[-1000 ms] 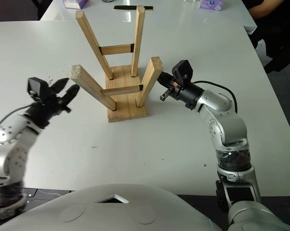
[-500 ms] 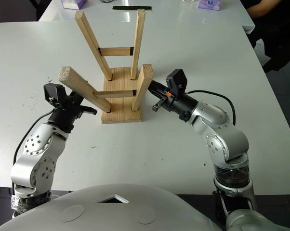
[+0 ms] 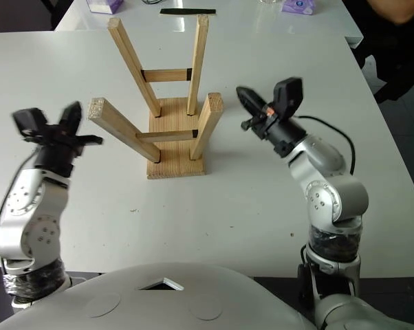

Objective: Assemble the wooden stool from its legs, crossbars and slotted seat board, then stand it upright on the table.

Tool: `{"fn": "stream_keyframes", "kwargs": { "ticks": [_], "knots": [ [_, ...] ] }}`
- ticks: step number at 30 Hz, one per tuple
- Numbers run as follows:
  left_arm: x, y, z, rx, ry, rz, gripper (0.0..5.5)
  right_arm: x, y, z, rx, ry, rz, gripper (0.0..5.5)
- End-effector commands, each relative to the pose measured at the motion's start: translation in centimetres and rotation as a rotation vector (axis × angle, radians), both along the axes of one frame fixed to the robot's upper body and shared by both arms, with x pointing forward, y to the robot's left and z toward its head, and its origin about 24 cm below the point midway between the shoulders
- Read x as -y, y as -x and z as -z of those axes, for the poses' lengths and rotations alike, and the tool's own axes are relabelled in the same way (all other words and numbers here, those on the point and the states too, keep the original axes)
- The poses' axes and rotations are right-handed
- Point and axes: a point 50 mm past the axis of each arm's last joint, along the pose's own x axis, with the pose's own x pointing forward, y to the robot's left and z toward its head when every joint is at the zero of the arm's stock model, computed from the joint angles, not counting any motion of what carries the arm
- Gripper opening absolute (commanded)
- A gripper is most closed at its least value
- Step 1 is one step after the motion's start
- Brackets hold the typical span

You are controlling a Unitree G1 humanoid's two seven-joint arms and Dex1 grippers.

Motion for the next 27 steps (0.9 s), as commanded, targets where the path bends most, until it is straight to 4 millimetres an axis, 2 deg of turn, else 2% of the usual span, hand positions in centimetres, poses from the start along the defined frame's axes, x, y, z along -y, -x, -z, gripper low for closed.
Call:
{"fn": "stream_keyframes", "kwargs": {
  "ticks": [1, 3, 5, 7, 10, 12, 16, 17, 21, 23, 24, 25, 26, 27],
  "knots": [
    [-1.2, -1.4, -3.6, 0.109, 0.044, 0.047, 0.02, -1.1, -0.8, -4.2, 0.132, -0.077, -0.14, 0.0],
    [0.3, -1.8, -6.1, 0.179, 0.059, 0.161, 0.02, -2.5, -0.7, -5.5, 0.171, -0.053, -0.226, 0.0],
    [3.1, -1.6, -8.0, 0.217, 0.077, 0.307, 0.02, -3.9, -0.8, -6.1, 0.176, -0.002, -0.289, 0.0],
    [5.4, -1.6, -8.7, 0.189, 0.097, 0.407, 0.02, -4.8, -0.7, -6.1, 0.174, 0.061, -0.323, 0.0],
    [7.2, -1.5, -9.2, 0.143, 0.119, 0.47, 0.02, -5.2, -0.4, -6.7, 0.158, 0.036, -0.345, 0.0],
    [7.5, -1.2, -9.5, 0.128, 0.134, 0.498, 0.02, -5.3, 0.2, -7.0, 0.151, 0.013, -0.361, 0.0],
    [6.7, -1.5, -9.3, 0.086, 0.105, 0.47, 0.02, -5.4, 0.2, -6.4, 0.126, 0.012, -0.348, 0.0],
    [6.6, -1.5, -9.7, 0.101, 0.105, 0.472, 0.02, -5.5, 0.1, -6.9, 0.143, -0.003, -0.351, 0.0],
    [5.9, -1.3, -12.5, 0.226, 0.139, 0.513, 0.02, -5.2, 0.2, -10.9, 0.285, -0.124, -0.346, 0.0],
    [6.3, -0.8, -13.6, 0.269, 0.168, 0.571, 0.02, -5.2, 0.4, -12.0, 0.312, -0.18, -0.36, 0.0],
    [6.5, -0.6, -13.8, 0.274, 0.189, 0.596, 0.02, -5.3, 0.5, -12.0, 0.31, -0.187, -0.377, 0.0],
    [6.7, -0.5, -13.3, 0.249, 0.204, 0.604, 0.02, -5.6, 0.7, -11.2, 0.284, -0.154, -0.397, 0.0],
    [6.9, -0.4, -12.7, 0.214, 0.206, 0.597, 0.02, -5.9, 0.7, -10.3, 0.251, -0.118, -0.413, 0.0],
    [7.0, -0.4, -11.3, 0.146, 0.207, 0.586, 0.02, -6.4, 0.8, -8.5, 0.185, -0.071, -0.426, 0.0]
  ]
}}
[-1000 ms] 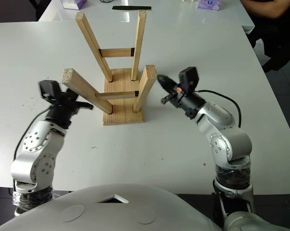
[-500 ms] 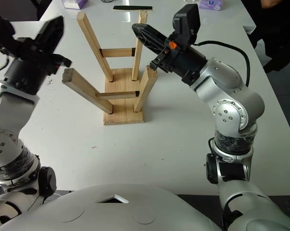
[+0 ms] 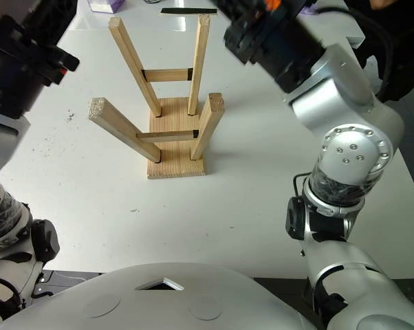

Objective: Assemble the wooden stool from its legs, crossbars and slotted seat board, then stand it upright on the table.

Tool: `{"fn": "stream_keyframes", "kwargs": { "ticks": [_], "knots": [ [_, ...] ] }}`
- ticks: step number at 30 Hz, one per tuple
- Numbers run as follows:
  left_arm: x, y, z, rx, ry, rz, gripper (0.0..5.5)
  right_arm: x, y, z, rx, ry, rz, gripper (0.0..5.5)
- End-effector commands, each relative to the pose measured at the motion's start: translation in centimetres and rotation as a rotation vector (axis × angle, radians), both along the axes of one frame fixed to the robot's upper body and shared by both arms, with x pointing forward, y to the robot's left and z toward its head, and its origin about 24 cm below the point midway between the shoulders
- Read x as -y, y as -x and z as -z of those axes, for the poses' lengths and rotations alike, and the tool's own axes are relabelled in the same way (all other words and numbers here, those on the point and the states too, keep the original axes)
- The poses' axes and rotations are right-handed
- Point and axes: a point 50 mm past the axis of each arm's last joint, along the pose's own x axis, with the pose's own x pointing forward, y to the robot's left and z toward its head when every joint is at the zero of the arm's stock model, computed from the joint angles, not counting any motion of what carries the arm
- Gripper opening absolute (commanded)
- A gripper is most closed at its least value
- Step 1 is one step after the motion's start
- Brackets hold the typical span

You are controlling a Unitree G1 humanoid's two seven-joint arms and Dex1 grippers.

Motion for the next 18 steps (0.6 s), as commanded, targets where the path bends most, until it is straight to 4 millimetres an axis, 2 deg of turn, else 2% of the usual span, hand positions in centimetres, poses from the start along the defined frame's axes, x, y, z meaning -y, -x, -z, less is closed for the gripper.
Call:
{"fn": "stream_keyframes", "kwargs": {
  "ticks": [1, 4, 6, 8, 10, 13, 15, 17, 18],
  "knots": [
    [0.7, 0.2, 3.7, -0.189, -0.027, 0.009, 0.02, -1.3, 0.4, 5.2, -0.157, 0.185, -0.048, 0.0],
    [1.4, -0.2, 8.5, -0.385, -0.06, 0.035, 0.02, -1.9, 0.7, 9.8, -0.288, 0.301, -0.035, 0.0],
    [1.6, -0.4, 10.3, -0.43, -0.071, 0.043, 0.02, -2.1, 0.8, 10.4, -0.288, 0.295, -0.044, 0.0],
    [1.7, -0.4, 9.6, -0.365, -0.03, 0.06, 0.02, -2.1, 0.7, 8.9, -0.236, 0.226, -0.063, 0.0],
    [1.6, -0.2, 7.5, -0.244, 0.021, 0.085, 0.02, -1.7, 0.5, 6.3, -0.169, 0.098, -0.086, 0.0],
    [0.3, 0.6, 4.4, -0.042, 0.109, 0.058, 0.02, 0.1, -0.1, 2.9, -0.112, -0.108, -0.102, 0.0],
    [-1.8, 0.9, 3.2, 0.032, 0.19, 0.007, 0.02, 2.0, -1.0, 2.4, -0.111, -0.143, -0.038, 0.0],
    [-4.7, 0.7, 3.1, 0.039, 0.236, -0.073, 0.02, 3.5, -2.0, 3.4, -0.123, -0.056, 0.053, 0.0],
    [-6.0, 0.5, 3.5, 0.021, 0.249, -0.098, 0.02, 4.1, -2.4, 4.5, -0.134, 0.017, 0.09, 0.0]
  ]
}}
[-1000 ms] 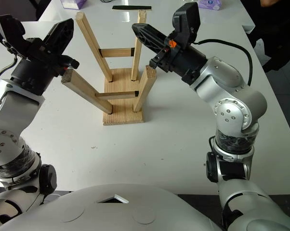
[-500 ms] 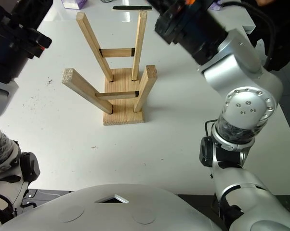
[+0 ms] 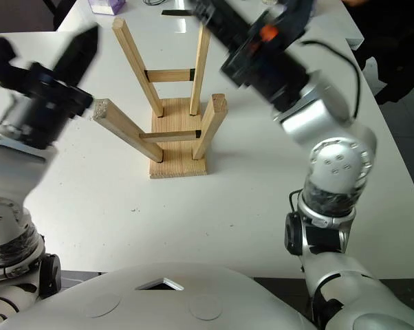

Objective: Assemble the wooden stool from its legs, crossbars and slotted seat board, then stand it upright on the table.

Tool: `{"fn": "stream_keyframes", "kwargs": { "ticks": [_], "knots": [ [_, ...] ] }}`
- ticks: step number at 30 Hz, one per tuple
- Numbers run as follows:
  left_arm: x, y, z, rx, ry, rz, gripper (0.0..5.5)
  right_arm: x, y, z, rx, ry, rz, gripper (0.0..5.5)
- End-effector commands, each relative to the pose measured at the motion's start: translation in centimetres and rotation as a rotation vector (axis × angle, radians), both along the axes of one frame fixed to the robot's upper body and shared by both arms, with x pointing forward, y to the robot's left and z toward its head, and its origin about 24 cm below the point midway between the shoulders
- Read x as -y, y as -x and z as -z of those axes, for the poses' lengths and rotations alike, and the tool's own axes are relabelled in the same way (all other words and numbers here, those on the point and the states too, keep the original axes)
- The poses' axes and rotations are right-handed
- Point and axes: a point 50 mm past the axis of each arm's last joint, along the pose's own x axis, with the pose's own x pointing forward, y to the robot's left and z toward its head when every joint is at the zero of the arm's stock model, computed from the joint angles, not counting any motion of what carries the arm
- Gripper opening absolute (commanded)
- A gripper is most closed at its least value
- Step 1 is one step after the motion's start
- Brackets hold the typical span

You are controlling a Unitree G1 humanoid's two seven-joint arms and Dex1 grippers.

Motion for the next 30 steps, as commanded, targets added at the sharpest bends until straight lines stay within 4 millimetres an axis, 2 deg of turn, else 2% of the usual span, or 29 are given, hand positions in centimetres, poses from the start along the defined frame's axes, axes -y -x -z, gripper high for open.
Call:
{"fn": "stream_keyframes", "kwargs": {
  "ticks": [1, 3, 6, 9, 12, 15, 20, 25, 30],
  "knots": [
    [-5.3, -0.4, 1.3, -0.063, 0.047, -0.114, 0.02, 2.7, -1.7, 3.7, -0.059, 0.251, 0.137, 0.0],
    [-7.4, -0.1, 5.0, -0.218, -0.05, -0.145, 0.02, 3.5, -2.6, 7.7, -0.117, 0.452, 0.153, 0.0],
    [-10.2, 1.7, 11.7, -0.485, -0.229, -0.18, 0.02, 4.6, -2.9, 13.1, -0.18, 0.675, 0.147, 0.0],
    [-10.3, 4.0, 15.0, -0.601, -0.399, -0.087, 0.02, 4.7, -2.9, 15.7, -0.169, 0.757, 0.131, 0.0],
    [-8.7, 5.2, 16.2, -0.602, -0.592, 0.093, 0.02, 3.7, -3.0, 16.5, -0.118, 0.74, 0.095, 0.0],
    [-6.1, 4.3, 15.7, -0.519, -0.719, 0.278, 0.02, 2.6, -3.5, 16.7, -0.079, 0.755, 0.017, 0.0],
    [-3.2, 2.2, 15.7, -0.422, -0.767, 0.375, 0.02, 0.5, -4.1, 15.9, 0.006, 0.758, -0.236, 0.0],
    [-3.1, 1.1, 16.5, -0.422, -0.791, 0.343, 0.02, -1.1, -3.2, 15.4, 0.056, 0.775, -0.516, 0.0],
    [-2.7, 0.6, 16.6, -0.405, -0.782, 0.318, 0.02, -2.1, -1.8, 15.9, 0.054, 0.767, -0.606, 0.0]
  ]
}}
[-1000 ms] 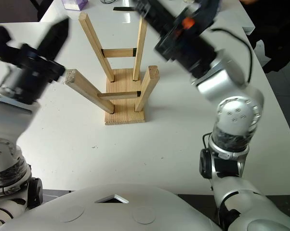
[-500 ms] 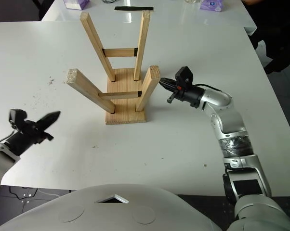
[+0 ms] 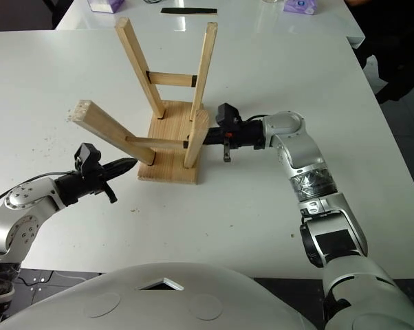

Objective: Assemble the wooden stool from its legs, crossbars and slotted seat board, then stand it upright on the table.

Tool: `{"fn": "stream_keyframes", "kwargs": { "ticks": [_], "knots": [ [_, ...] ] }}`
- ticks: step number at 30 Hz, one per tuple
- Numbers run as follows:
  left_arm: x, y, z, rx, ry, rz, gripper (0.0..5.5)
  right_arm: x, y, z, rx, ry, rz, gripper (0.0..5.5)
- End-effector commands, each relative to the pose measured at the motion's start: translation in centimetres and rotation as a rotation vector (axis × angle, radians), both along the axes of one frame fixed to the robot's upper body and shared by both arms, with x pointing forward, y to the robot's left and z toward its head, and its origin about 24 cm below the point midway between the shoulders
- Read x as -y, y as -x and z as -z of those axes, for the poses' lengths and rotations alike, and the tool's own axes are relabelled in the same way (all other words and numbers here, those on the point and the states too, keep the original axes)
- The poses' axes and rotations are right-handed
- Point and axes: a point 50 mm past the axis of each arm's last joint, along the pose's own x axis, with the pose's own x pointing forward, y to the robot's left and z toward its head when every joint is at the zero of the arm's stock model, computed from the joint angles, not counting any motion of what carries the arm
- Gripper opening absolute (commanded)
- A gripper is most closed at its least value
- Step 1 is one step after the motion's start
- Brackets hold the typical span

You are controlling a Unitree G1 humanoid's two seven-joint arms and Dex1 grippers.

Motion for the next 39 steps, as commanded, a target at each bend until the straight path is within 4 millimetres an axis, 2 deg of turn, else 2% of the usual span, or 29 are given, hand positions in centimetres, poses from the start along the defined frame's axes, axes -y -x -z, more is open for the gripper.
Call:
{"fn": "stream_keyframes", "kwargs": {
  "ticks": [1, 4, 9, 13, 15, 18, 20, 24, 27, 29, 31, 35, 39],
  "knots": [
    [0.4, -0.6, -0.1, 0.032, -0.002, -0.017, 0.02, -0.9, 1.5, 0.3, -0.032, -0.015, -0.056, 0.0],
    [-0.2, -0.8, 0.1, 0.038, -0.014, -0.044, 0.02, -1.7, 3.6, 1.1, -0.079, -0.03, -0.089, 0.0],
    [-1.6, -2.3, 0.8, 0.055, -0.069, -0.096, 0.02, -4.5, 6.2, 3.0, -0.155, -0.079, 0.018, 0.0],
    [-3.3, -2.1, 0.9, 0.058, -0.103, -0.157, 0.02, -4.6, 6.9, 3.1, -0.173, -0.094, 0.151, 0.0],
    [-4.4, -1.6, 0.7, 0.062, -0.117, -0.219, 0.02, -3.3, 7.0, 2.6, -0.155, -0.07, 0.208, 0.0],
    [-5.8, -0.3, 0.3, 0.054, -0.13, -0.294, 0.02, 0.6, 8.5, 2.4, -0.146, 0.017, 0.219, 0.0],
    [-6.8, 1.5, 0.7, 0.012, -0.147, -0.343, 0.02, 3.2, 8.8, 2.3, -0.137, 0.09, 0.249, 0.0],
    [-6.1, 5.5, 0.5, -0.077, -0.109, -0.281, 0.02, 8.3, 5.7, 2.6, -0.047, 0.252, 0.45, 0.0],
    [-5.8, 8.3, 0.9, -0.181, -0.127, -0.201, 0.02, 10.9, 2.9, 2.5, 0.029, 0.324, 0.573, 0.0],
    [-4.0, 9.8, 1.0, -0.252, -0.095, -0.07, 0.02, 11.8, 1.3, 2.7, 0.07, 0.351, 0.639, 0.0],
    [-2.3, 10.6, 1.2, -0.295, -0.06, 0.024, 0.02, 11.6, 0.3, 3.4, 0.083, 0.372, 0.649, 0.0],
    [0.5, 9.8, 2.3, -0.305, -0.003, 0.1, 0.02, 9.7, -1.0, 5.4, 0.085, 0.372, 0.612, 0.0],
    [2.2, 9.2, 4.0, -0.313, 0.011, 0.078, 0.02, 7.1, -2.1, 5.8, 0.086, 0.336, 0.519, 0.0]
  ]
}}
